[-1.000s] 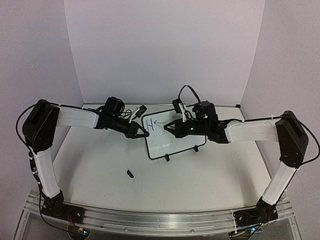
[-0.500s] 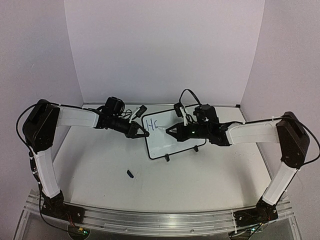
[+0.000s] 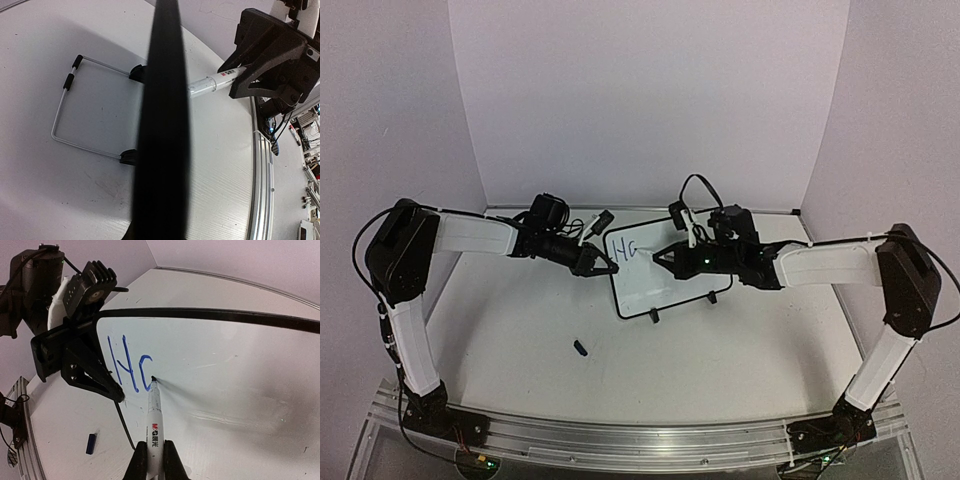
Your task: Write a sentence on the whiteboard
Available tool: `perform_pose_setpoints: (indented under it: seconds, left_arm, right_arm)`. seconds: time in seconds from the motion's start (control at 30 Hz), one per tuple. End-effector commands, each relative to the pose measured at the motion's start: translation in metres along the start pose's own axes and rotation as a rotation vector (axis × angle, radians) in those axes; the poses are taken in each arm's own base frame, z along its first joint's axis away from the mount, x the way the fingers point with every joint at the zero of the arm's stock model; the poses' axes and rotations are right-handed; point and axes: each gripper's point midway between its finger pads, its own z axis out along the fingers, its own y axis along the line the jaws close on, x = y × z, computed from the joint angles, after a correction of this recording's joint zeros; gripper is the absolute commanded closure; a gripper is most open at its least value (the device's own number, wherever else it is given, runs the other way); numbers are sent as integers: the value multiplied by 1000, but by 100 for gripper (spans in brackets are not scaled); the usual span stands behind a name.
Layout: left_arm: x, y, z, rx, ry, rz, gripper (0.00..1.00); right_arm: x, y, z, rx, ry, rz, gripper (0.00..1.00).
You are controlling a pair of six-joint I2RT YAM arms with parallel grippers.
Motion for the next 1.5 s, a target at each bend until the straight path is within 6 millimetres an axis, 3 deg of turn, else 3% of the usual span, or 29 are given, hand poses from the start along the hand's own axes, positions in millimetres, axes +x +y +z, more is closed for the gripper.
perform_pose_setpoints:
  seconds: [0.0,0.33,0.5,0.63,1.1,1.47]
  left_arm:
    - [5,-5,5,31,33,-28,100]
    - [5,-5,4,30,33,-28,100]
    - [4,-5,4,30,33,-28,100]
    - [5,-5,5,30,35,-29,100]
    - [5,-5,5,32,35,-30,100]
    - [5,-5,5,32,34,-29,100]
  right_arm:
    - [-39,7,-7,7,-94,-44,100]
    - [-40,11,-6,-18,-91,-48,100]
    - [-46,22,-20,-53,-116,-56,100]
    - [-46,19,-29,-23,-132,-59,100]
    - [-32,0,-7,29,-92,-39,100]
    - [-17,-11,-5,54,-57,-14,100]
